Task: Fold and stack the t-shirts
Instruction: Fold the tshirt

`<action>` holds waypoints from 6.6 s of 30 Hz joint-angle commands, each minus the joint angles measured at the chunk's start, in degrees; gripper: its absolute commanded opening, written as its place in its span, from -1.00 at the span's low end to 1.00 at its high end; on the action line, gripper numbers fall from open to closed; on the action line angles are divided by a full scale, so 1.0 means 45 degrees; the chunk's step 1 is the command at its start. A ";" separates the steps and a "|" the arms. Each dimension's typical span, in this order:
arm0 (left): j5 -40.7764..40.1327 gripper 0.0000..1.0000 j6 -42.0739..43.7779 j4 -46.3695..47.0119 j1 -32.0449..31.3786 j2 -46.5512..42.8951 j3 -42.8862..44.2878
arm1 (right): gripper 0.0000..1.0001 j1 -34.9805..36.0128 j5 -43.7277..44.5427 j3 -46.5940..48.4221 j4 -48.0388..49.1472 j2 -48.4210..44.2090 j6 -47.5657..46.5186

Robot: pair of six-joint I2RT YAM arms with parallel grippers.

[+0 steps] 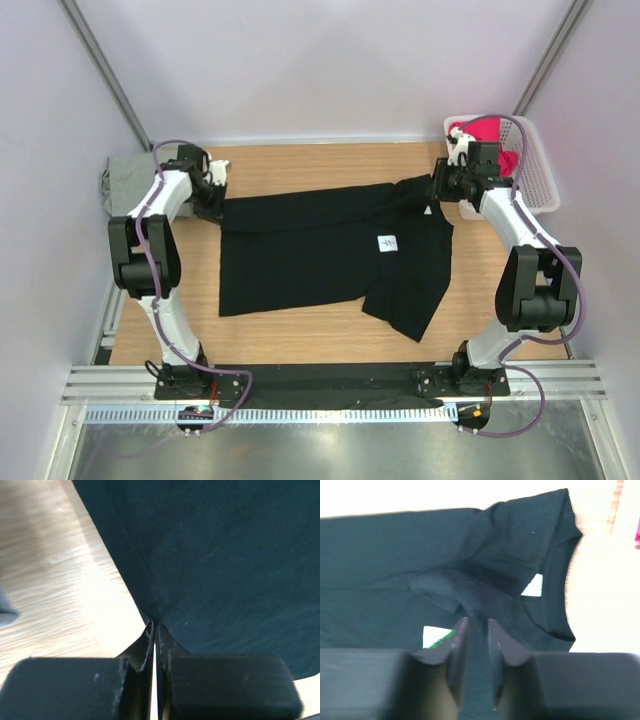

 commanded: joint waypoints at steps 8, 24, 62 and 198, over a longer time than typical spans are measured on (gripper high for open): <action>0.0434 -1.00 -0.0191 -0.0897 -0.0015 0.0850 0.0550 | 0.04 0.0428 0.1028 0.0991 0.0185 -0.0761 -0.2474; 0.0376 -1.00 -0.0270 -0.1033 -0.0152 0.1105 0.0883 | -0.21 0.3164 -0.1439 -0.0359 -0.1125 0.1520 -0.3567; 0.0141 -1.00 -0.0289 -0.0936 -0.0152 0.1163 0.0648 | -0.96 0.2871 0.0869 0.2104 -0.0186 0.4806 -0.4193; 0.1001 0.11 -0.2828 -0.1932 -0.2496 0.2179 0.1741 | -0.06 0.2184 -0.1070 0.4271 -0.3762 0.3358 -0.2981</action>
